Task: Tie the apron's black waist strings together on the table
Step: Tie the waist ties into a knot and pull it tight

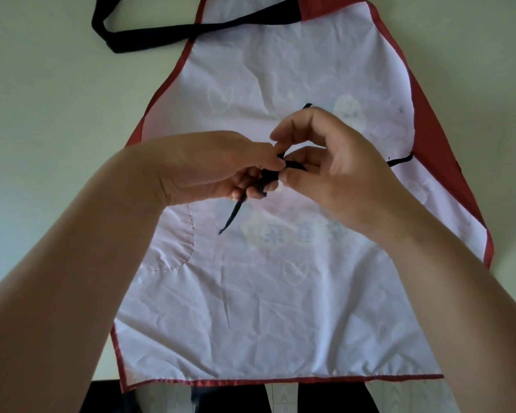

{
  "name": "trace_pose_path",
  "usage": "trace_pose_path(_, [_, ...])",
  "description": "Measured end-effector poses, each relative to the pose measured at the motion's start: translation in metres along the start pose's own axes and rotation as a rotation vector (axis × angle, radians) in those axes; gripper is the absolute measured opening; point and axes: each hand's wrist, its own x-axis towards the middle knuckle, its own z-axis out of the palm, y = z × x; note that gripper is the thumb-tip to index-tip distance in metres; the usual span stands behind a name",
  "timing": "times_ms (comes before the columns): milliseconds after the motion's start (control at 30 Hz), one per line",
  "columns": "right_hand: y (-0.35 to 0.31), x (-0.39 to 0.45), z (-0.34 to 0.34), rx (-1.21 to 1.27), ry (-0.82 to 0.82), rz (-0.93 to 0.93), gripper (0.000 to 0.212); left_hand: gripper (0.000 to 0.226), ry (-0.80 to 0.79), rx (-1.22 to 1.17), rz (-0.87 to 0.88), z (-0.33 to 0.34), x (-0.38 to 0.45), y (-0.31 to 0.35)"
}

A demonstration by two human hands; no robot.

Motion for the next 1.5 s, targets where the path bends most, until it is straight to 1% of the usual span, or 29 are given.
trace_pose_path(100, [0.001,0.002,-0.003,0.004,0.032,0.021,0.03,0.024,0.043,0.045,0.065,-0.001,-0.005,0.005])
trace_pose_path(167, [0.003,0.0,-0.005,-0.119,0.11,-0.007,0.024,0.027,0.092,0.01,0.102,-0.002,-0.007,0.006])
trace_pose_path(233, [0.003,-0.003,-0.005,-0.356,0.218,-0.158,0.02,0.029,0.148,-0.048,0.129,-0.002,-0.006,0.004])
trace_pose_path(267, [0.003,-0.005,-0.003,-0.435,0.255,-0.246,0.018,0.027,0.17,-0.08,0.139,-0.001,-0.005,0.003])
trace_pose_path(333, [0.004,-0.01,0.0,-0.463,0.289,-0.348,0.013,0.022,0.201,-0.157,0.138,0.002,-0.003,0.001])
trace_pose_path(467, [0.007,-0.008,0.005,-0.441,0.363,-0.363,0.01,0.018,0.165,-0.314,0.097,0.006,0.0,0.0])
trace_pose_path(533, [0.006,-0.004,0.004,-0.415,0.353,-0.348,0.011,0.016,0.131,-0.39,0.069,0.006,0.0,-0.001])
trace_pose_path(667, [0.002,-0.002,-0.005,-0.343,0.227,-0.27,0.01,0.017,0.012,-0.475,0.018,0.005,-0.002,-0.003])
trace_pose_path(767, [-0.001,0.001,-0.011,-0.371,0.163,-0.238,0.009,0.018,-0.032,-0.557,0.009,0.004,-0.002,-0.005])
trace_pose_path(833, [-0.002,0.004,-0.013,-0.428,0.146,-0.257,0.009,0.018,-0.03,-0.588,0.02,0.002,-0.003,-0.005])
trace_pose_path(933, [-0.003,0.005,-0.013,-0.485,0.097,-0.286,0.008,0.016,-0.033,-0.558,0.044,-0.001,-0.005,-0.004])
trace_pose_path(1067, [-0.002,0.004,-0.017,-0.342,0.012,-0.19,0.011,0.014,-0.006,-0.482,0.11,-0.003,-0.009,-0.005])
trace_pose_path(1200, [-0.002,0.0,-0.024,-0.177,-0.079,-0.049,0.007,0.015,0.057,-0.438,0.152,0.0,-0.01,-0.006])
trace_pose_path(1300, [-0.001,-0.002,-0.025,-0.134,-0.077,-0.045,0.008,0.015,0.121,-0.361,0.191,0.003,-0.01,-0.004])
trace_pose_path(1367, [0.002,-0.002,-0.022,-0.15,-0.054,-0.066,0.006,0.016,0.174,-0.349,0.208,0.007,-0.008,-0.004])
trace_pose_path(1433, [0.005,-0.002,-0.019,-0.205,0.018,-0.104,0.005,0.015,0.205,-0.391,0.227,0.011,-0.006,-0.004])
trace_pose_path(1500, [0.006,-0.003,-0.015,-0.232,0.137,-0.145,0.008,0.018,0.214,-0.458,0.239,0.016,-0.006,-0.004])
